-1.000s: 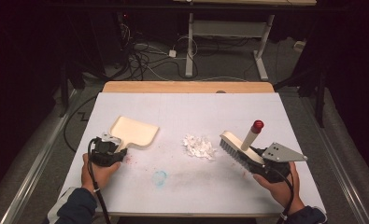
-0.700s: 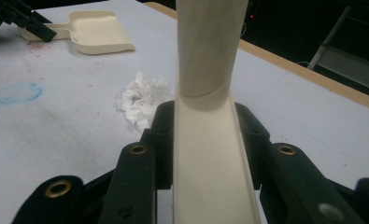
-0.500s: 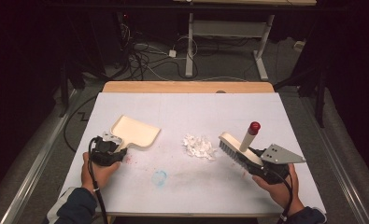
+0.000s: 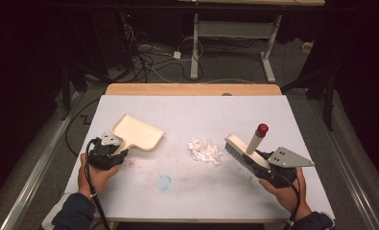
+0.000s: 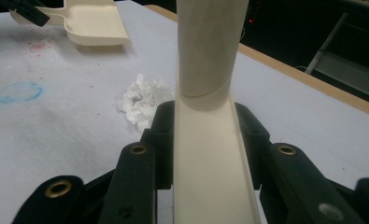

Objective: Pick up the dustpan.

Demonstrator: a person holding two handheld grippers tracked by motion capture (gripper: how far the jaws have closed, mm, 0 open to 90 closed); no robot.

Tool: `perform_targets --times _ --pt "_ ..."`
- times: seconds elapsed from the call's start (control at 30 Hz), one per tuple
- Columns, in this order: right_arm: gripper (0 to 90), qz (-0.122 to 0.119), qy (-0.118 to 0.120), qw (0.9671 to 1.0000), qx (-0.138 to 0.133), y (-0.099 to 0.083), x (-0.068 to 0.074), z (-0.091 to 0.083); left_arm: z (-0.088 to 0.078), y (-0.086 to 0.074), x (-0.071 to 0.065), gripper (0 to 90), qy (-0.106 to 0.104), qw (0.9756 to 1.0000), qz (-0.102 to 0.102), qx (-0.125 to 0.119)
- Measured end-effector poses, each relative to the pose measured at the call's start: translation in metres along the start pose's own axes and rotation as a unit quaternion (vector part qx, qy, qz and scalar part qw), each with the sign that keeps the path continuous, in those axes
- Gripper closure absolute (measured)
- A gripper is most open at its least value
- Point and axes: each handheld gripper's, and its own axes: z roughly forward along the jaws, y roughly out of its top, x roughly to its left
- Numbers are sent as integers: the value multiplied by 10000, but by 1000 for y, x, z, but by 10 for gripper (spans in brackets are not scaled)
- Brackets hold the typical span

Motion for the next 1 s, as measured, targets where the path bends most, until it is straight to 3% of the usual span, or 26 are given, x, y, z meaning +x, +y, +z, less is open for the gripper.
perform_targets --times 0.53,1.0 --pt "672 43 -93 9999 -20 1 -2 -3 -23 0 -6 634 -68 9996 176 -226" --pt "673 55 -165 9998 27 0 -4 -3 -35 -4 -17 633 -406 9976 500 -254"
